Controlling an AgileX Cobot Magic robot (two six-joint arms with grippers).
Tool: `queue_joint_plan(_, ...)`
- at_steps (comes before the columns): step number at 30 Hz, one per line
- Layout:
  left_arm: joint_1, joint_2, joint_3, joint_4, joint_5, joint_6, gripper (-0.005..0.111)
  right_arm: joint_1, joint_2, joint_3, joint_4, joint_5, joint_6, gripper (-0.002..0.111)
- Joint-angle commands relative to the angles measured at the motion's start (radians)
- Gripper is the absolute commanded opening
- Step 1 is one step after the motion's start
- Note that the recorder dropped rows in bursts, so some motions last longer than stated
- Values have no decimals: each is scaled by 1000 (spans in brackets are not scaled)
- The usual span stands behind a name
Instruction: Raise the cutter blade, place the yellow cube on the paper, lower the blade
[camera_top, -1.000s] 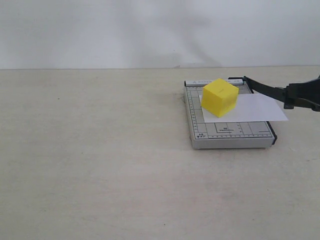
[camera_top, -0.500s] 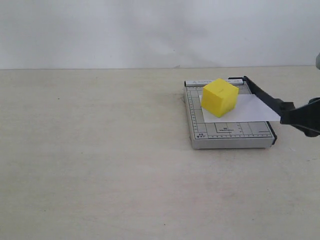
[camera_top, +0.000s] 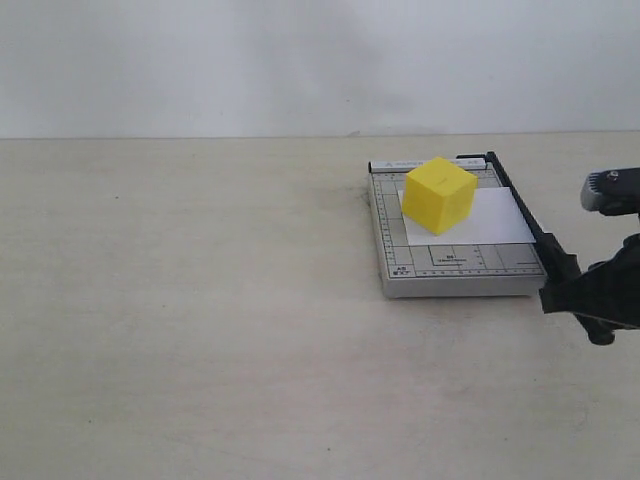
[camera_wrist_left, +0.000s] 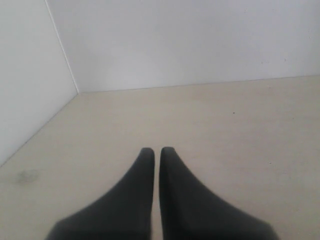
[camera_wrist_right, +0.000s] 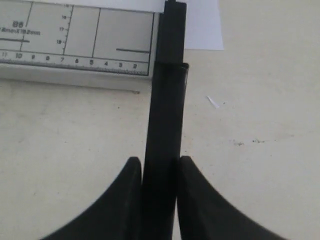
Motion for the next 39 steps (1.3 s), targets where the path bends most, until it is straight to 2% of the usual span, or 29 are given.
queue_joint_plan(1, 3, -3, 3, -13, -8, -10, 4, 25, 40, 12, 43, 30, -6, 0)
queue_joint_plan(7, 3, -3, 3, -13, -8, -10, 4, 25, 40, 12, 43, 14, -6, 0)
queue_joint_plan(9, 3, -3, 3, -13, -8, -10, 4, 25, 40, 12, 43, 8, -6, 4)
queue_joint_plan(11, 3, -3, 3, -13, -8, -10, 4, 25, 40, 12, 43, 8, -6, 15)
queue_joint_plan(15, 3, -3, 3, -13, -8, -10, 4, 25, 40, 12, 43, -3, -6, 46)
queue_joint_plan(17, 3, -3, 3, -13, -8, -10, 4, 25, 40, 12, 43, -5, -6, 55)
queue_joint_plan(19, 3, -3, 3, -13, -8, -10, 4, 25, 40, 10, 43, -5, -6, 58)
queue_joint_plan(25, 3, -3, 3, -13, -8, -10, 4, 25, -2, -27, 38, 24, -6, 57)
queue_joint_plan(34, 3, -3, 3, -13, -8, -10, 4, 25, -236, -108, 36, 128, 26, 56)
queue_joint_plan(36, 3, -3, 3, -13, -8, -10, 4, 25, -335, -108, 36, 200, 91, 44)
queue_joint_plan(37, 3, -3, 3, -13, -8, -10, 4, 25, -387, -105, 36, 230, 95, 24)
queue_joint_plan(39, 3, -3, 3, -13, -8, -10, 4, 25, -493, -67, 48, 174, 93, 0)
